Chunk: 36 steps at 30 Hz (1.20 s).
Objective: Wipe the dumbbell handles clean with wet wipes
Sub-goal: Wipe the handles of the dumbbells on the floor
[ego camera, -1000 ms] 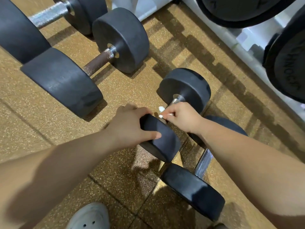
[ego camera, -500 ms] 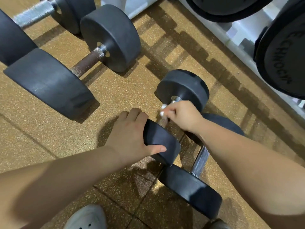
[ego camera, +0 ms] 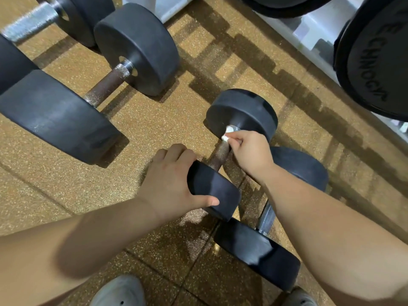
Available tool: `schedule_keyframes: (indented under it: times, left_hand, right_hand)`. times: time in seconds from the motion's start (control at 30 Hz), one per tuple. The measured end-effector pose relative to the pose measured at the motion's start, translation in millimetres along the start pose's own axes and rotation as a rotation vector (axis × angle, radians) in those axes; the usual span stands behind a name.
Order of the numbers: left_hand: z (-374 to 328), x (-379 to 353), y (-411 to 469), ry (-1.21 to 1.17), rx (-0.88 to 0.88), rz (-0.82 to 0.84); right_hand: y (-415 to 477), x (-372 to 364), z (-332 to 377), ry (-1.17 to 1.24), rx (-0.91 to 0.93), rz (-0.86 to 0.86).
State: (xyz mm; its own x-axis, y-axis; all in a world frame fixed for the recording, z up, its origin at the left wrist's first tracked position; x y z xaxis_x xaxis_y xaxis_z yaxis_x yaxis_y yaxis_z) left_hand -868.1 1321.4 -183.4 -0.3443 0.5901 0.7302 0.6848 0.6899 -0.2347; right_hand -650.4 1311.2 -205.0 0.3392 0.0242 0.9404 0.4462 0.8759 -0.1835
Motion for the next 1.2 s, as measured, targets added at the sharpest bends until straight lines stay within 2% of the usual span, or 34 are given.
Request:
schedule_keyframes:
  times: [0.03, 0.13, 0.17, 0.2, 0.27, 0.33, 0.43, 0.5, 0.57, 0.63, 0.7, 0.77, 0.9, 1.1, 1.2]
  left_hand:
    - [-0.8, 0.0, -0.1, 0.001, -0.004, -0.005]
    - [-2.5, -1.1, -0.1, 0.008, -0.015, -0.014]
    - [-2.5, -0.8, 0.1, 0.012, -0.014, -0.013]
    - [-2.5, -0.3, 0.0, 0.015, -0.013, -0.011]
    - [-4.0, -0.5, -1.6, 0.019, -0.013, -0.004]
    - [-5.9, -0.7, -3.3, 0.057, -0.008, 0.006]
    - [-14.8, 10.4, -4.2, 0.139, -0.031, -0.065]
    - [-33.5, 11.3, -6.9, 0.194, -0.173, -0.098]
    - [-46.7, -4.9, -11.5, 0.234, -0.289, -0.029]
    - [-42.3, -16.5, -12.9, 0.256, -0.29, 0.021]
    - [-31.6, -18.6, -10.0, 0.286, -0.271, 0.042]
    - [-24.3, -15.7, -4.9, 0.28, -0.267, 0.042]
    - [-18.3, -6.9, 2.3, 0.128, -0.334, -0.059]
    - [17.8, 9.2, 11.1, 0.077, -0.247, 0.016]
    - [20.4, 22.1, 10.6, 0.08, -0.18, -0.091]
  right_hand:
    - [-2.5, -6.3, 6.7, 0.013, 0.028, 0.038]
    - [-19.8, -40.1, 39.4, -0.077, 0.308, 0.315]
    - [-18.1, -41.1, 39.5, -0.106, 0.315, 0.358]
    - [-10.1, -37.0, 33.7, -0.126, 0.269, 0.343]
    - [8.3, -17.8, 16.7, -0.132, 0.144, 0.179]
    - [9.1, -6.6, 4.8, -0.025, 0.041, 0.051]
    - [-14.6, -21.2, 15.1, 0.157, 0.084, 0.135]
    - [-31.8, -32.4, 20.1, 0.157, 0.154, 0.22]
    - [-32.8, -30.3, 14.8, 0.202, 0.147, 0.187]
    - [-22.4, -20.1, 5.7, 0.27, 0.048, 0.071]
    - [-14.9, -10.5, -5.7, 0.353, -0.13, -0.027]
    - [-15.8, -11.2, -9.4, 0.394, -0.207, -0.041]
    - [-33.4, -27.8, 14.3, 0.302, -0.001, 0.07]
    - [-1.4, -22.8, 8.7, 0.296, -0.003, -0.097]
    - [-9.9, -27.0, 27.6, 0.304, 0.179, -0.067]
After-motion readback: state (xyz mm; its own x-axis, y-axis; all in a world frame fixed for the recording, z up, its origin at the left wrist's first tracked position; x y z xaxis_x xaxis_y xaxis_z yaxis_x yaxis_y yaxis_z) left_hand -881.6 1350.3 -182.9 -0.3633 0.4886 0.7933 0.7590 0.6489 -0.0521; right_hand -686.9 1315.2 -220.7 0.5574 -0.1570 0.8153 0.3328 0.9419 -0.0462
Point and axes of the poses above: each hand's wrist, its own y-axis towards the middle knuckle, its own x-axis out of the back of the hand, z = x × y, the point moved 9 cm from there along y, towards the middle knuckle, and after that the axes turned 6 degrees about -y, right-handed, at the moved point
